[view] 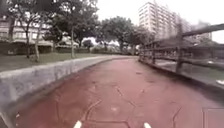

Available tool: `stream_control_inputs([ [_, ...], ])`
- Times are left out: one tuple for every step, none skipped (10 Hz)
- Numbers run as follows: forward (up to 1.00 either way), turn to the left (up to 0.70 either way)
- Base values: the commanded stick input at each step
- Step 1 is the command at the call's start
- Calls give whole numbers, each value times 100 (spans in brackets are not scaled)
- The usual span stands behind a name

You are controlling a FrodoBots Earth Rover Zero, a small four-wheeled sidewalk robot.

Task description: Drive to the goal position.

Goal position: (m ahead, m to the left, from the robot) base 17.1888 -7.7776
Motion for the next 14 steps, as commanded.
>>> stream_control_inputs([
  [50, 0],
  [50, 0],
  [50, 0],
  [50, 0],
  [50, 0],
  [50, 0],
  [50, 0],
  [50, 0],
  [50, 0],
  [50, 0],
  [50, 0],
  [50, 0],
  [50, 0],
  [50, 0],
])
